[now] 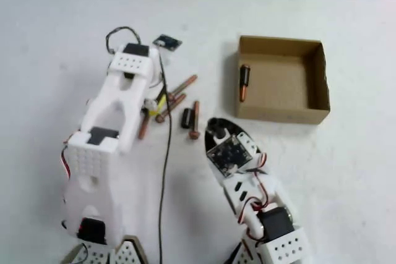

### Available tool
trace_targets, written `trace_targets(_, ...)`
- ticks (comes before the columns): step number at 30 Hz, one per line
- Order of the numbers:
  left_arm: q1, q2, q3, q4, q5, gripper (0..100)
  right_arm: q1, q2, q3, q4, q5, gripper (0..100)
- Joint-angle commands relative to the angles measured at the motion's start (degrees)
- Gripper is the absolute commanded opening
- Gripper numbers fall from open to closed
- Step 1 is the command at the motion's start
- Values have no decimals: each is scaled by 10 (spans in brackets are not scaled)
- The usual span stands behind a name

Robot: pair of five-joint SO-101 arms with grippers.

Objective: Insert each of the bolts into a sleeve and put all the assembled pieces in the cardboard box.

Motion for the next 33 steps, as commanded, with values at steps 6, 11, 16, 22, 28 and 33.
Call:
trace_targets(6,7,9,-24,-39,9,98,5,-8,-5,-11,-2,16)
trace_targets(11,7,10,-23,-20,9,98,5,-8,-5,-11,-2,16)
trace_targets(16,7,35,-27,-5,9,98,4,-8,-5,-11,-4,16)
trace_targets(22,7,37,-29,2,8,94,1,-8,8,-14,-5,17)
trace_targets(28,45,19,-29,28,4,21,3,-8,11,-15,-5,17)
trace_targets(33,73,7,-29,42,4,20,2,-8,13,-15,-5,16)
